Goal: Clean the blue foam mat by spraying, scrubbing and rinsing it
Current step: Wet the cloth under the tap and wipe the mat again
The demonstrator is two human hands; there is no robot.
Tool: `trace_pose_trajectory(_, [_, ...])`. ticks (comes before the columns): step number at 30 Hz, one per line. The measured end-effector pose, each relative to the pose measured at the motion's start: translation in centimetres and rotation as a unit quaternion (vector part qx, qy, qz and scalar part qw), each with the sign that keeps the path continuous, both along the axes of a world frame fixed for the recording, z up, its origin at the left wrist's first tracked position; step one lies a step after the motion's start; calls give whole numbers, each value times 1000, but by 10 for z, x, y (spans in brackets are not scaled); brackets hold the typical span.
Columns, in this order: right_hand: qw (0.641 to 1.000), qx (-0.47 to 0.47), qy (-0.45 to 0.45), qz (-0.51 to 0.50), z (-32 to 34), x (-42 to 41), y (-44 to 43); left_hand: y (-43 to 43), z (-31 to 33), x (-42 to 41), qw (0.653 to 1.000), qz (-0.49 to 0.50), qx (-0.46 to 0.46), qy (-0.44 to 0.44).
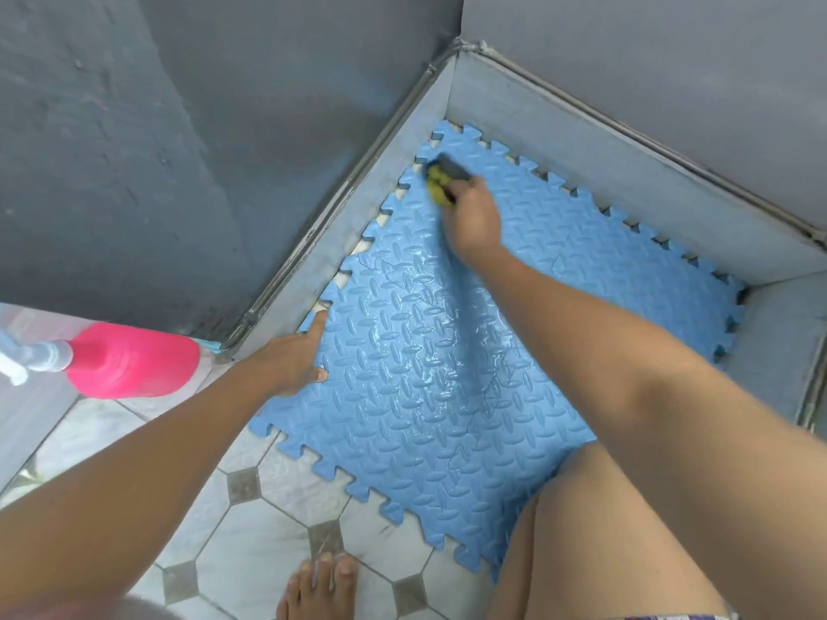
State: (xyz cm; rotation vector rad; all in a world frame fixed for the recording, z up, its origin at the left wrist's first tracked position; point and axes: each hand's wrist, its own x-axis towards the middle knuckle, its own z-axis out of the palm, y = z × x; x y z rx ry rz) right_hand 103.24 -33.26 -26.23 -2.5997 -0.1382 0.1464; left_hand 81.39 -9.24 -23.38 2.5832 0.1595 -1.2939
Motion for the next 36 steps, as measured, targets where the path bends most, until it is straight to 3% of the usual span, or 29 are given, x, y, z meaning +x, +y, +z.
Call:
trace_pose_trajectory(5, [972, -17, -11, 235, -6, -122, 41, -1, -3, -6, 1000, -4, 3, -14])
trace_pose_trajectory(7, [974, -21, -5, 227, -5, -124, 15, 0, -6, -8, 1000, -11, 10, -19])
trace_pose_trajectory(12, [996, -52, -3, -69, 0, -69, -128, 4, -11, -7, 1000, -15, 21, -18])
trace_pose_trajectory(17, [930, -158, 45, -328, -1, -65, -311, 4, -6, -5, 1000, -9, 19, -13])
trace_pose_trajectory(19, [895, -148, 80, -414, 3, -76, -342, 3, -2, -3, 1000, -6, 13, -5])
trace_pose_trajectory(21, [881, -128, 98, -445, 6, -78, -333, 1, 1, -1, 1000, 2, 7, 9])
trace_pose_trajectory(25, [934, -90, 38, -344, -1, -72, -239, 0, 5, 2, 1000, 2, 5, 18])
trace_pose_trajectory(30, [993, 8, 0, -121, 1, -102, -86, 0, 5, 1, 1000, 26, 2, 18])
trace_pose_trajectory(33, [996, 8, 12, 83, 1, -139, -20, 1, 5, -3, 1000, 26, -4, 8])
trace_pose_trajectory(36, [960, -3, 16, 280, -1, -144, -38, 2, 7, -4, 999, 27, -21, 1])
